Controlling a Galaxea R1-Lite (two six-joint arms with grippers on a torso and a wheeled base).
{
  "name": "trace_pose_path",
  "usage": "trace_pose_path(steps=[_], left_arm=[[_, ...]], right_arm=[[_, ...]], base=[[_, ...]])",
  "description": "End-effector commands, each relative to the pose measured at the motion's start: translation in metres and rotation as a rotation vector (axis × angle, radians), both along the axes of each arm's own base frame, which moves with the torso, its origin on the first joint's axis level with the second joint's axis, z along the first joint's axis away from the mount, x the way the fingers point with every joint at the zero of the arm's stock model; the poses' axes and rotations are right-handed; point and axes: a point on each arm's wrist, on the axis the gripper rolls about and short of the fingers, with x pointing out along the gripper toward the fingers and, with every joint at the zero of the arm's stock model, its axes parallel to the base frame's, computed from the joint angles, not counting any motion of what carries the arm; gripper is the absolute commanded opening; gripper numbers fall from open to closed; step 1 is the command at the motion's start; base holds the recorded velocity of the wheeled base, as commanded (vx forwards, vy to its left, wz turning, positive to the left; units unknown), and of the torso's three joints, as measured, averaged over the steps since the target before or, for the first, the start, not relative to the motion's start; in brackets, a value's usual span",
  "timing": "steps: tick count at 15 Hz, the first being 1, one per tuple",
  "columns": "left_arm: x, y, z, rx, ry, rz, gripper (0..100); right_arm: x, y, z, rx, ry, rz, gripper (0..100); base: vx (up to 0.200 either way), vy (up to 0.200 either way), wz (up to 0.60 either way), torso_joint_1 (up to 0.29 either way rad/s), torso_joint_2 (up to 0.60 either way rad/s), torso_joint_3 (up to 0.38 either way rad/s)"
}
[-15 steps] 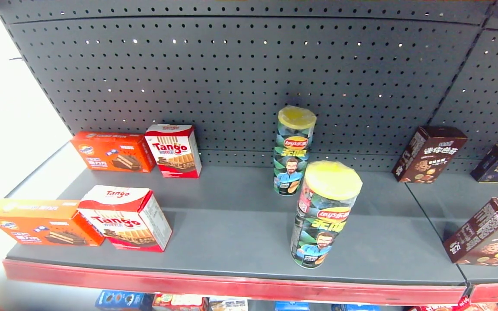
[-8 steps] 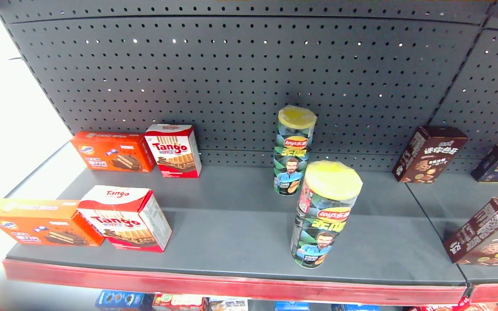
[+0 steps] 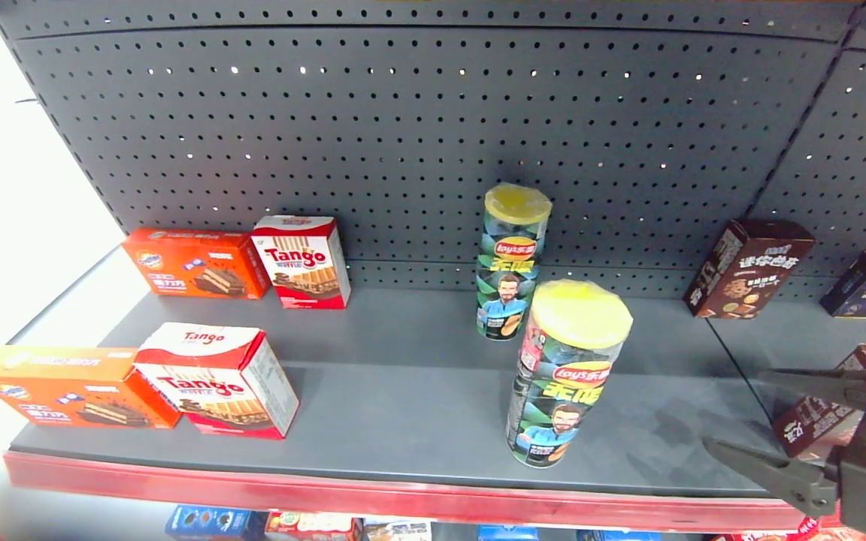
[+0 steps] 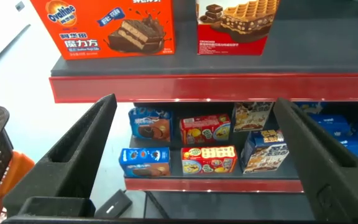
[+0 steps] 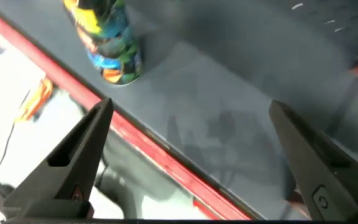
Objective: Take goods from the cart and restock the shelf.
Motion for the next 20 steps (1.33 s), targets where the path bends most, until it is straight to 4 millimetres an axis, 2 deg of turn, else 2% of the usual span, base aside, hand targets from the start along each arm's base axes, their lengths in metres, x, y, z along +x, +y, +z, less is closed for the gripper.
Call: trace_pose_path(steps=[1, 7, 20], left_arm=[[0.0, 0.0, 0.0, 0.0, 0.003, -0.001, 100], [0.0, 0.0, 0.0, -0.002, 0.004, 0.003, 100], [0.0, 0.0, 0.0, 0.0, 0.003, 0.001, 100]], right_arm=[[0.018, 0.011, -0.008, -0.031, 0.055, 0.01, 100], [0.041, 0.026, -0.022, -0.071, 0.109, 0.003, 100], [0.094, 0.053, -0.017, -0.093, 0.116, -0.031, 100]], base=[[0.0, 0.0, 0.0, 0.0, 0.0, 0.0], [0.0, 0.0, 0.0, 0.0, 0.0, 0.0], [0.0, 0.0, 0.0, 0.0, 0.0, 0.0]])
